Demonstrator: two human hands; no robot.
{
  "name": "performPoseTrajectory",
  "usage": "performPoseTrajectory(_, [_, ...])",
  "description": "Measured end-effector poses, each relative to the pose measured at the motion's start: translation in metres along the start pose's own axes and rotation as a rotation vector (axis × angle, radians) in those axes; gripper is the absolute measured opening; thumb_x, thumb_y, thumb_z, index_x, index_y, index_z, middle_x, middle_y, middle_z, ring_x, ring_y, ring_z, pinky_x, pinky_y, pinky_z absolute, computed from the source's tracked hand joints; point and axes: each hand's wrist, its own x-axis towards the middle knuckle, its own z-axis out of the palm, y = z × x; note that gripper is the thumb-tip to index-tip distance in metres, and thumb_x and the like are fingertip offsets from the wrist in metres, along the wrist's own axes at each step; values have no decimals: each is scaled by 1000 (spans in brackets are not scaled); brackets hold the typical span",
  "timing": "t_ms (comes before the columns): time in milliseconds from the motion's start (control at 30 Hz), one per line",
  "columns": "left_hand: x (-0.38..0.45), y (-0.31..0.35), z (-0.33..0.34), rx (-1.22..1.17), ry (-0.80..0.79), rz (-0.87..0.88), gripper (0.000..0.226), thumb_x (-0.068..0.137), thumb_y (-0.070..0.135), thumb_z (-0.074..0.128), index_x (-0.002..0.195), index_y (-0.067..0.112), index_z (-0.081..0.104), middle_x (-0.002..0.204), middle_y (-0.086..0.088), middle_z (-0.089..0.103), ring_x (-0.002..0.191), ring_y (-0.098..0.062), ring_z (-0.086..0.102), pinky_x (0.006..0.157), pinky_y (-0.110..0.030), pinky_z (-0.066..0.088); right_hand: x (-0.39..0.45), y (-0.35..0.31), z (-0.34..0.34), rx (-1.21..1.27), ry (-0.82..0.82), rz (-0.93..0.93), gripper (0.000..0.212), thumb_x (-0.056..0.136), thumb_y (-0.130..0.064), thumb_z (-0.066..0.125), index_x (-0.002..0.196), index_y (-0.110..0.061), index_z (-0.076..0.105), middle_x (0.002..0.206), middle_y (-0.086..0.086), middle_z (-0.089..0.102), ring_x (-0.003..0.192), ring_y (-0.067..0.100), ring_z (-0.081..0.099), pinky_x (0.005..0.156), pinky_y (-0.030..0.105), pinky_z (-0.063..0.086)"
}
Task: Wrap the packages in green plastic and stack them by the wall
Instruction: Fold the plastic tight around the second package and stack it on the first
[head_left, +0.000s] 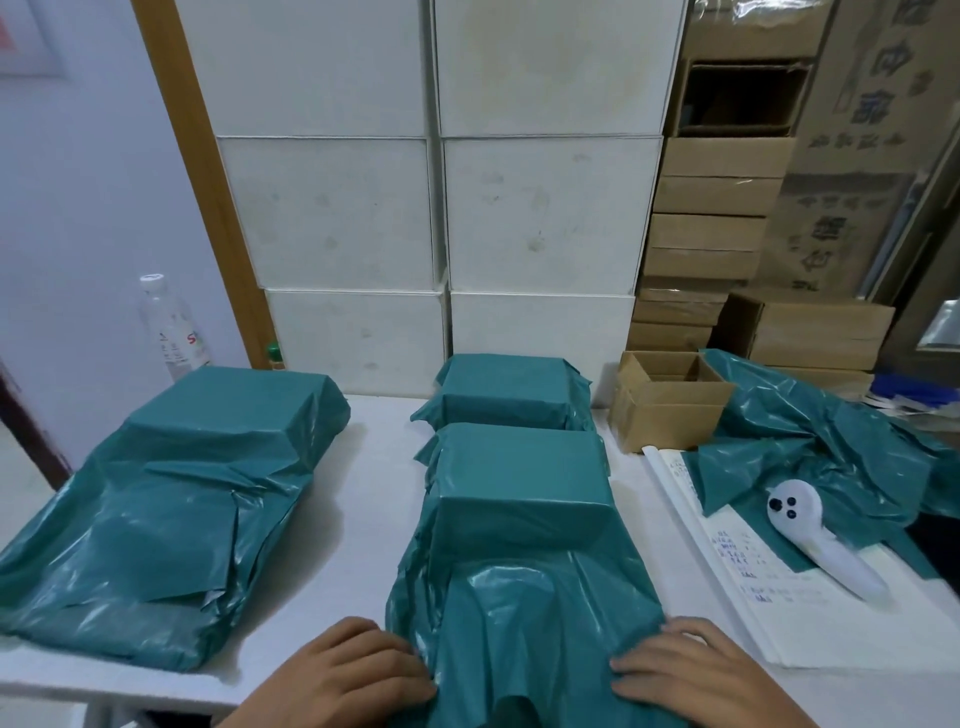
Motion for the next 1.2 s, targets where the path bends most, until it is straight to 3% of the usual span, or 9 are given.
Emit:
performPoseTrajectory(100, [13, 1, -13, -207, 212, -108, 19, 108, 31, 54, 121, 29, 67, 120, 22, 66, 105, -1, 66, 87, -25, 52, 16, -10, -28, 124, 107, 101, 32, 106, -20, 60, 122, -45, 72, 118, -30, 70, 110, -7, 64, 98, 17, 45])
performPoseTrajectory(133, [18, -1, -18, -285, 286, -183, 17, 105, 33, 59, 115, 26, 72, 114, 21, 69, 98, -3, 68, 82, -27, 54, 25, -15, -36, 234, 125, 195, 24, 99, -43, 60, 119, -49, 72, 114, -28, 72, 106, -4, 65, 93, 21, 50])
performPoseTrajectory(200, [35, -7, -32, -428, 391, -358, 21, 102, 37, 63, 105, 20, 76, 101, 17, 73, 87, -12, 71, 74, -34, 57, 42, -21, -58, 452, 288, 368, 49, 87, -14, 63, 113, -54, 73, 109, -19, 77, 101, 4, 68, 88, 25, 54])
performPoseTrajectory(267, [55, -19, -43, -537, 447, -493, 24, 102, 36, 63, 99, 15, 75, 90, 7, 74, 80, -21, 70, 69, -42, 57, 60, -16, -67, 704, 390, 436, 17, 96, -37, 69, 106, -43, 81, 104, -10, 81, 96, 6, 73, 85, 21, 54])
performPoseTrajectory(467, [125, -57, -51, -766, 525, -800, 16, 104, 16, 62, 93, 15, 73, 90, -3, 76, 88, -14, 74, 74, -29, 60, 128, 10, -88, 902, 552, 721, 16, 104, -13, 63, 99, -14, 79, 94, -7, 83, 90, 13, 77, 71, 15, 56])
performPoseTrajectory(533, [144, -63, -47, -820, 554, -915, 19, 104, 16, 60, 89, 17, 71, 81, 1, 76, 74, -6, 71, 63, -14, 52, 145, 20, -89, 955, 578, 782, 15, 104, -15, 63, 103, -15, 78, 93, -9, 83, 88, 10, 77, 67, 14, 56])
performPoseTrajectory(700, [167, -80, -23, -1051, 523, -1153, 21, 107, 23, 51, 103, 16, 70, 99, -3, 77, 92, -24, 74, 69, -25, 55, 172, 39, -71, 1022, 542, 932, 21, 107, -29, 56, 119, -32, 72, 109, -15, 80, 99, 7, 73, 82, 28, 52])
performPoseTrajectory(1033, [160, -79, -11, -939, 528, -1209, 23, 101, 27, 55, 91, 7, 57, 81, -5, 65, 74, -22, 60, 67, -33, 48, 178, 23, -58, 966, 550, 1022, 22, 93, -27, 56, 72, -24, 62, 89, 10, 71, 87, 26, 66, 77, 41, 47])
performPoseTrajectory(1200, [148, -65, -19, -980, 518, -1113, 18, 105, 25, 52, 103, 17, 68, 103, 7, 70, 95, -15, 67, 75, -26, 49, 172, 11, -58, 940, 546, 898, 11, 99, -12, 57, 90, -12, 64, 95, 12, 71, 79, 8, 66, 69, 27, 48])
